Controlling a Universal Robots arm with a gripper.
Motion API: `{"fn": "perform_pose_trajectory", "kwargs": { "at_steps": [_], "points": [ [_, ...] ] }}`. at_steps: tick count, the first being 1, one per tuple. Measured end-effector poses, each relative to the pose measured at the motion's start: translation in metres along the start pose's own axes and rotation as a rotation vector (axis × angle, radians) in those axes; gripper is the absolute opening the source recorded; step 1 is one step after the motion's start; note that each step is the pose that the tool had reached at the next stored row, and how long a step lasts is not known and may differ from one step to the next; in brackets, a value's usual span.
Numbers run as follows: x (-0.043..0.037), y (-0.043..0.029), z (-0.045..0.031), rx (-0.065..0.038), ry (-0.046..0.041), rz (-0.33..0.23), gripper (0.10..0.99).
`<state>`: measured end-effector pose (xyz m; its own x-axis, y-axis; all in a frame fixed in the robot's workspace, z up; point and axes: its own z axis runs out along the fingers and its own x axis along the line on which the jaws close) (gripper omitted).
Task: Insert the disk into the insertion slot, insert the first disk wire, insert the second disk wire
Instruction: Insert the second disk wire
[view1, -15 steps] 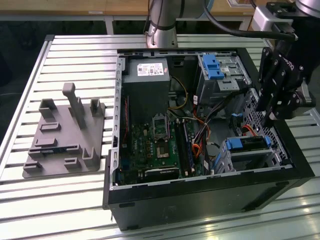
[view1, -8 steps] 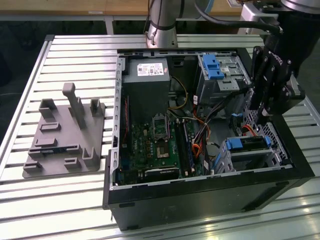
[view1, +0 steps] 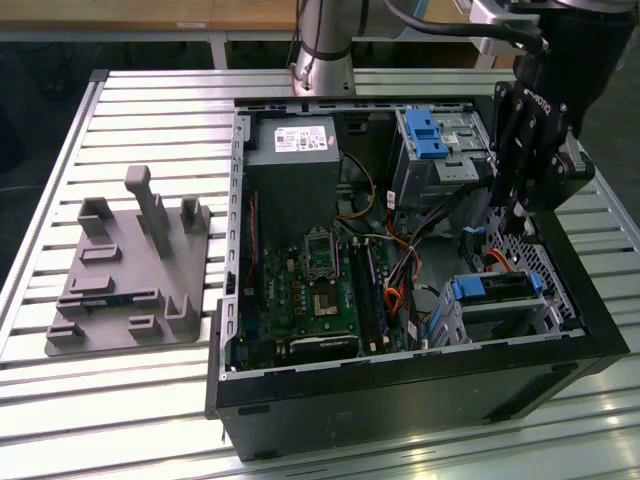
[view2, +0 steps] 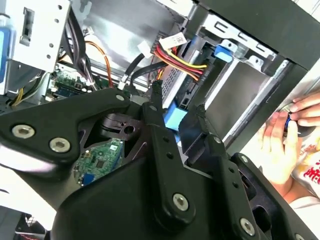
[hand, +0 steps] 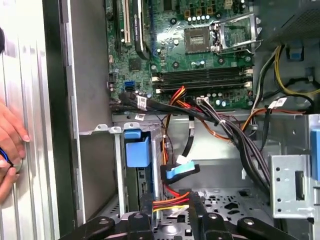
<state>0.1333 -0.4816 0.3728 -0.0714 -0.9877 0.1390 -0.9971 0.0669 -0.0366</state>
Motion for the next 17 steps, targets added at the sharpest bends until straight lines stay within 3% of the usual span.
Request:
{"fn": "perform_pose_trajectory", "kwargs": {
  "at_steps": [1, 5, 8, 10, 15, 17],
  "points": [
    [-0.0006, 0.0010, -0.0001, 0.001, 0.0069, -0.005, 0.416],
    [-0.0009, 0.0052, 0.0001, 0.008, 0.0664, -0.030, 0.416],
    [-0.0017, 0.0091, 0.0005, 0.012, 0.0974, -0.047, 0.416],
    [-0.0029, 0.0126, 0.0011, 0.013, 0.1051, -0.055, 0.416],
    [-0.0083, 0.0204, 0.0037, 0.017, 0.1064, -0.072, 0.416],
    [-0.0101, 0.0213, 0.0050, 0.019, 0.1121, -0.083, 0.416]
  ]
}}
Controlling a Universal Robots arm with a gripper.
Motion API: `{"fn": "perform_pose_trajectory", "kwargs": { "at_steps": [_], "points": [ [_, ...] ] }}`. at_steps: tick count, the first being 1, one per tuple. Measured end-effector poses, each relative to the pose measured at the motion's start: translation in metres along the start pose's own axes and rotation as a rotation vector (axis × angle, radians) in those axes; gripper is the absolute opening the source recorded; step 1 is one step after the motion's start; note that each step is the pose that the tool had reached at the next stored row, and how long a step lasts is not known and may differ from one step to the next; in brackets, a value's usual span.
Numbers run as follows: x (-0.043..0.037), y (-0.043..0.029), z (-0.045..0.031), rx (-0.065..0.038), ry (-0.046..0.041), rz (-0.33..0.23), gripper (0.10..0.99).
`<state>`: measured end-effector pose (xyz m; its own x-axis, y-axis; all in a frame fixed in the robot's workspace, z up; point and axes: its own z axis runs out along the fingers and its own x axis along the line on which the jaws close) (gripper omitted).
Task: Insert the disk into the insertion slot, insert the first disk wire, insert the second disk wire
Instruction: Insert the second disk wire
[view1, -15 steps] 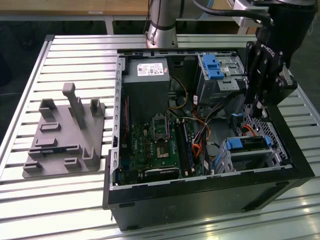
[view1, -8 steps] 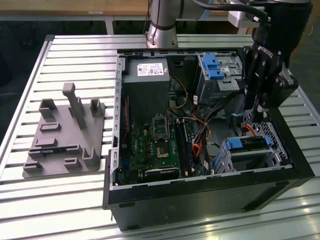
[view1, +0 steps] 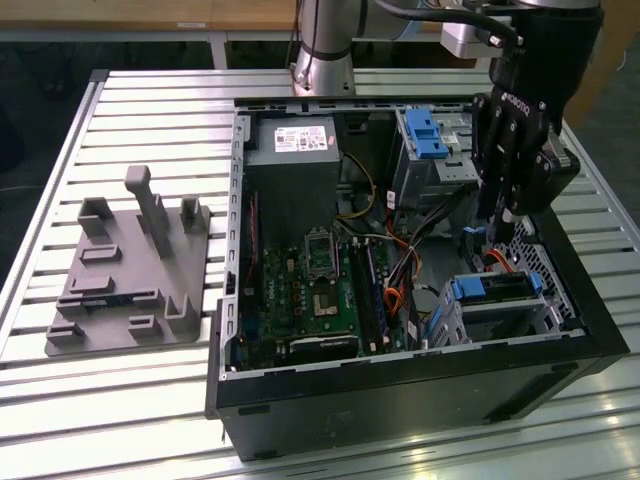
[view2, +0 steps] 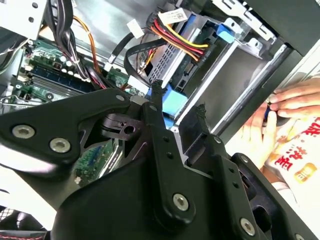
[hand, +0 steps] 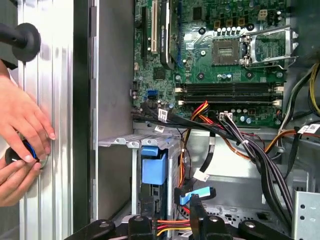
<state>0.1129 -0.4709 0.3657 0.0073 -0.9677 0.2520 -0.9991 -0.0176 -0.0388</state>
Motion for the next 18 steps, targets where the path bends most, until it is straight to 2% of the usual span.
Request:
{"fn": "perform_pose_trajectory", "kwargs": {
  "at_steps": [5, 14, 16, 18],
  "points": [
    [-0.0049, 0.0026, 0.0031, 0.005, 0.0189, -0.019, 0.416],
    [-0.0102, 0.0056, 0.0068, 0.013, 0.0823, -0.047, 0.416],
    [-0.0128, 0.0064, 0.0083, 0.018, 0.0883, -0.050, 0.416],
    [-0.0158, 0.0071, 0.0094, 0.027, 0.0920, -0.050, 0.416]
  ]
}}
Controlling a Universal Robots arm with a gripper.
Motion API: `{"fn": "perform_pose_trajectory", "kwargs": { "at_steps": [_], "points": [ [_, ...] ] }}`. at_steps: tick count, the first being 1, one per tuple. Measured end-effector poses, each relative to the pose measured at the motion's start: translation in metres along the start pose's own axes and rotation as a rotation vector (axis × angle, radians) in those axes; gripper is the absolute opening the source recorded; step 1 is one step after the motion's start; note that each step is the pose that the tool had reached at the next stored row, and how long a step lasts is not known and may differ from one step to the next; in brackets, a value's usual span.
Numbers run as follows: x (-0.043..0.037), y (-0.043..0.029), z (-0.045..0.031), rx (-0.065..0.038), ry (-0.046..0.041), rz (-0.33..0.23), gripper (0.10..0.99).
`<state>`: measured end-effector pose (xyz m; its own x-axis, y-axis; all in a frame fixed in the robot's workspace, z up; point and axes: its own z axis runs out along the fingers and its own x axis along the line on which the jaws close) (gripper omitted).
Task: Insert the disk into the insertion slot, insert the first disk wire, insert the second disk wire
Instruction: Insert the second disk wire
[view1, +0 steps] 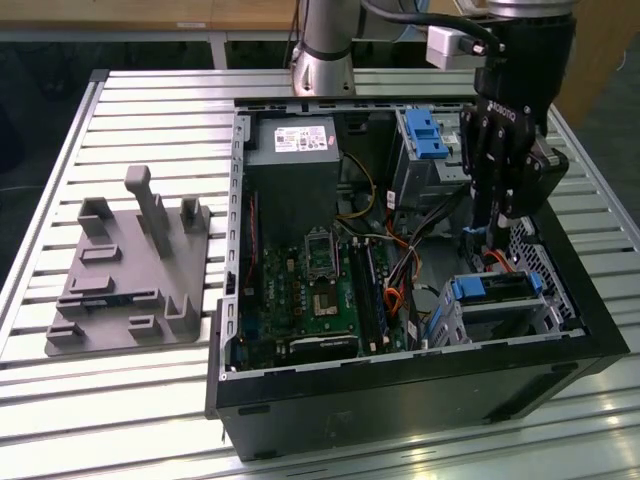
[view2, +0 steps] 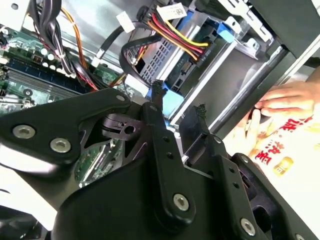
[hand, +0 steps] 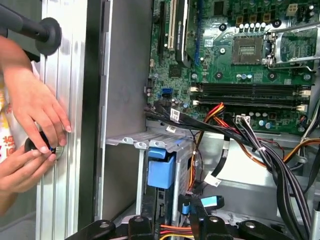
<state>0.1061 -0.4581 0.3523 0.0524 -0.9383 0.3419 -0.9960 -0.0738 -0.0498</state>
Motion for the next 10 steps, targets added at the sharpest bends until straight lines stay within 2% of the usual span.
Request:
{"fn": "perform_pose_trajectory", "kwargs": {
  "at_steps": [4, 7, 10],
  "points": [
    [-0.0047, 0.0032, 0.0018, 0.020, 0.0092, 0.004, 0.416],
    [-0.0079, 0.0107, 0.0032, 0.029, 0.0183, 0.006, 0.416],
    [-0.0128, 0.0114, 0.0032, 0.049, 0.0230, 0.014, 0.404]
  ]
}}
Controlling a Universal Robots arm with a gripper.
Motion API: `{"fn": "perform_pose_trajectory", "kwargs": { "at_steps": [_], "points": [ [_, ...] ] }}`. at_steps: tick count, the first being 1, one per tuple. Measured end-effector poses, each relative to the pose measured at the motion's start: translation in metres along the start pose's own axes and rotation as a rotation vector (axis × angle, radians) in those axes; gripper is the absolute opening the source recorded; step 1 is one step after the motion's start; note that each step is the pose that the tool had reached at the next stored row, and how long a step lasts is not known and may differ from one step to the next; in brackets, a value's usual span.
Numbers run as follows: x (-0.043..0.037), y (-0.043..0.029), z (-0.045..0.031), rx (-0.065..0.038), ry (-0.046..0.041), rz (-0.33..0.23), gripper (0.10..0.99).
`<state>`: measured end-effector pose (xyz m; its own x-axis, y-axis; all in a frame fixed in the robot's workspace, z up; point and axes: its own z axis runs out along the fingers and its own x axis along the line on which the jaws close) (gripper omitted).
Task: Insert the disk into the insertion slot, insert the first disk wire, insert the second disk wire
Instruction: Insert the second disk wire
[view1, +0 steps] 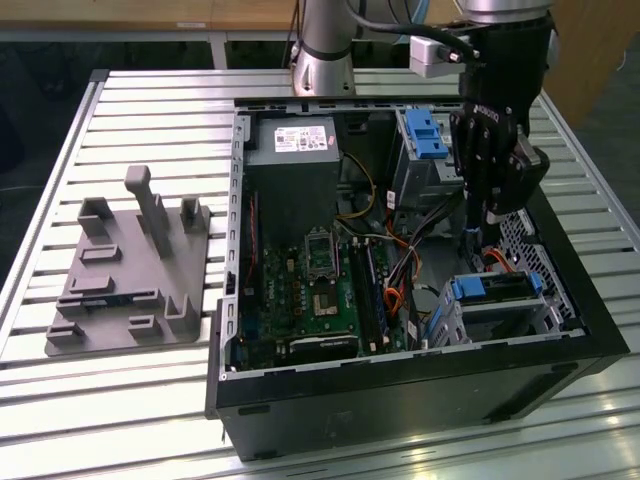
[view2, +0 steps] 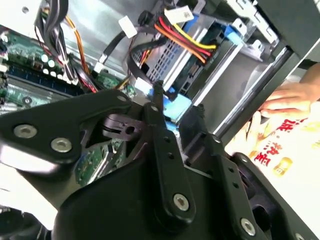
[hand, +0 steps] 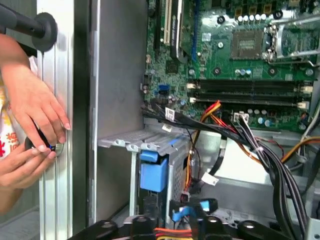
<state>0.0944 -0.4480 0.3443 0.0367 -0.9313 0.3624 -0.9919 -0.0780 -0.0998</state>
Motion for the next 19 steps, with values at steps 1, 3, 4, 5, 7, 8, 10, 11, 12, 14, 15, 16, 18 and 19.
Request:
{"fn": "perform_pose_trajectory", "kwargs": {
  "at_steps": [1, 3, 4, 5, 7, 8, 10, 11, 12, 14, 15, 16, 18, 19],
  "points": [
    [-0.0013, -0.0001, -0.0002, 0.009, 0.0007, 0.003, 0.404],
    [-0.0024, -0.0001, 0.0003, 0.019, 0.0018, 0.010, 0.329],
    [-0.0031, -0.0001, 0.0008, 0.020, 0.0027, 0.017, 0.329],
    [-0.0036, 0.0000, 0.0012, 0.020, 0.0035, 0.021, 0.329],
    [-0.0038, 0.0001, 0.0016, 0.017, 0.0053, 0.028, 0.329],
    [-0.0039, 0.0002, 0.0018, 0.015, 0.0060, 0.033, 0.329],
    [-0.0039, 0.0003, 0.0019, 0.012, 0.0075, 0.041, 0.329],
    [-0.0039, 0.0003, 0.0020, 0.011, 0.0075, 0.042, 0.329],
    [-0.0040, 0.0002, 0.0020, 0.011, 0.0076, 0.043, 0.329],
    [-0.0041, 0.0002, 0.0024, 0.005, 0.0089, 0.057, 0.329],
    [-0.0042, 0.0003, 0.0025, 0.003, 0.0098, 0.063, 0.314],
    [-0.0042, 0.0004, 0.0026, 0.002, 0.0105, 0.067, 0.314],
    [-0.0044, 0.0005, 0.0030, 0.002, 0.0115, 0.071, 0.243],
    [-0.0045, 0.0005, 0.0032, 0.003, 0.0120, 0.072, 0.243]
  ]
}}
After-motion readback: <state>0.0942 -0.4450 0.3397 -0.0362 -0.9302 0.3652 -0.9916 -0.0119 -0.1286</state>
